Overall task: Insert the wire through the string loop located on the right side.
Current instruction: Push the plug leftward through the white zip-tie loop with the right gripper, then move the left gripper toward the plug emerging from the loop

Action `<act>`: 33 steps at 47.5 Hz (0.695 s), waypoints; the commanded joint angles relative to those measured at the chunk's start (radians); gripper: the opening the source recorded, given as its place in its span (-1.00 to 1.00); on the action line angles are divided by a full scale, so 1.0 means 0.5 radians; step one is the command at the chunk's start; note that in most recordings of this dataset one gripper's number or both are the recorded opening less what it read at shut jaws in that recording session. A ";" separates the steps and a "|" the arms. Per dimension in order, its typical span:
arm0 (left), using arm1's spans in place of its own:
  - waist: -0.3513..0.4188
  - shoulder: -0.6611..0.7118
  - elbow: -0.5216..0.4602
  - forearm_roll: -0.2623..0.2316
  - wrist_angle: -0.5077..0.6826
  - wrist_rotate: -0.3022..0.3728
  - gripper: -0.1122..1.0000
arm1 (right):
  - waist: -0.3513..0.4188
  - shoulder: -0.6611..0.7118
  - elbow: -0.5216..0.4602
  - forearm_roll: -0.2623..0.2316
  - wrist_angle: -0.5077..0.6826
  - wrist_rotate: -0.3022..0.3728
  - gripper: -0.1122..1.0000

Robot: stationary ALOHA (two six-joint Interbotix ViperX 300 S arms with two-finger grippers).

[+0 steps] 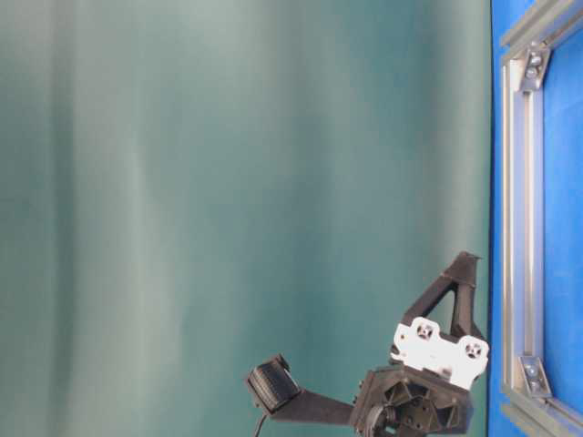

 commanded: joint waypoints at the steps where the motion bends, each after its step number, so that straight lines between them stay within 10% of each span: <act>1: -0.031 -0.067 -0.012 0.006 -0.009 0.000 -0.80 | 0.003 -0.012 -0.031 0.003 -0.018 -0.006 -0.87; 33: -0.819 -0.147 0.064 0.003 -0.009 -0.015 -0.80 | 0.003 -0.012 -0.031 0.003 -0.018 -0.006 -0.87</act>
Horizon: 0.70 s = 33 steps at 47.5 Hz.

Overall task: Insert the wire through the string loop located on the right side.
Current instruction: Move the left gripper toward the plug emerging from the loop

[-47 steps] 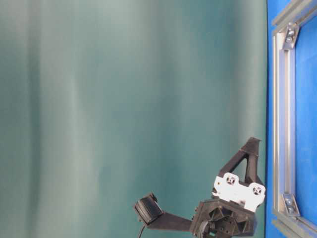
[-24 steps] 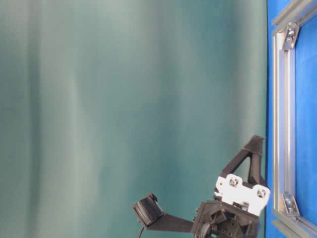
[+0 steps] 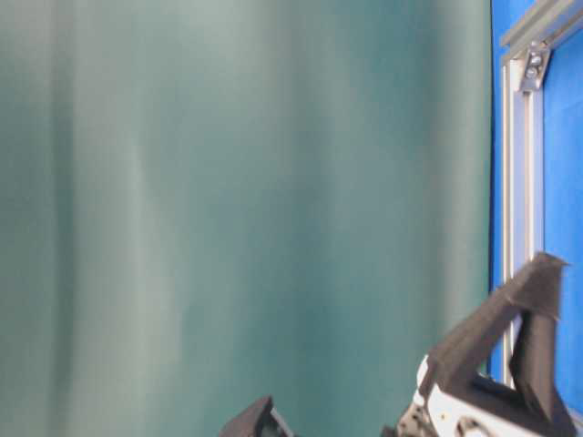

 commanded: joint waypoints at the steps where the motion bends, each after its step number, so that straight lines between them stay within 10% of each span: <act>1: -0.089 -0.071 -0.015 0.000 -0.009 -0.003 -0.80 | 0.000 -0.018 -0.031 0.003 -0.018 -0.003 -0.87; 33: -0.055 0.052 -0.328 0.000 0.206 0.003 -0.80 | 0.003 -0.015 -0.031 0.003 -0.018 -0.003 -0.87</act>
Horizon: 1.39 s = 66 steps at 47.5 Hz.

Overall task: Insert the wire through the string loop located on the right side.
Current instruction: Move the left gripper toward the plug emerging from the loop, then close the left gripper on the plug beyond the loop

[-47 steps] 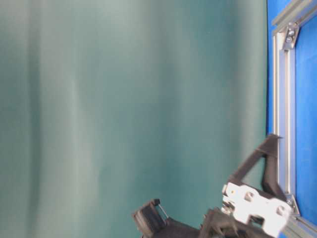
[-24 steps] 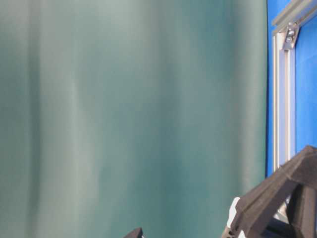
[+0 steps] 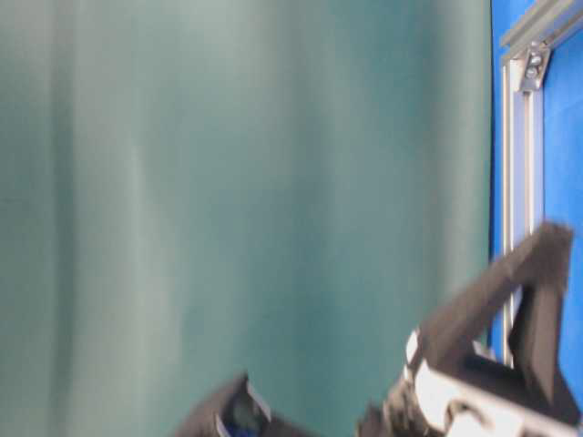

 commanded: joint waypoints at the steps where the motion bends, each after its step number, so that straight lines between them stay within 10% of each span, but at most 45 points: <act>1: 0.037 0.021 -0.163 0.006 0.089 0.003 -0.80 | 0.006 -0.015 -0.031 0.006 -0.018 -0.003 -0.87; 21: 0.110 0.328 -0.770 0.003 0.515 0.000 -0.80 | 0.006 -0.015 -0.031 0.003 -0.015 -0.003 -0.87; 49: 0.110 0.344 -0.782 0.006 0.518 0.012 -0.77 | 0.006 -0.015 -0.034 0.003 -0.012 -0.006 -0.87; 66: 0.104 0.353 -0.798 0.009 0.506 0.034 0.79 | 0.003 -0.015 -0.034 0.000 -0.012 -0.006 -0.87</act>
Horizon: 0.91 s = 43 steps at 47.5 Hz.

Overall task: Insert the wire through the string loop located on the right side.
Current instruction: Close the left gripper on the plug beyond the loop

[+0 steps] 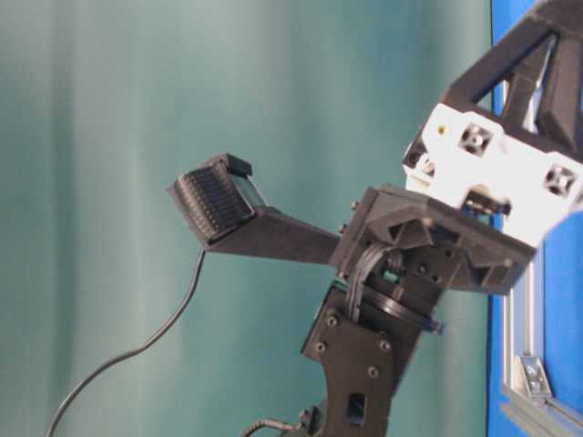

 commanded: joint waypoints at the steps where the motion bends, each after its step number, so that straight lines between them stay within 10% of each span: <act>1: -0.003 -0.034 -0.043 0.003 -0.015 0.003 0.81 | 0.003 -0.012 -0.031 0.000 -0.012 -0.003 -0.87; 43: 0.046 0.202 -0.104 0.003 -0.018 0.003 0.68 | 0.003 -0.012 -0.034 0.000 -0.009 -0.003 -0.87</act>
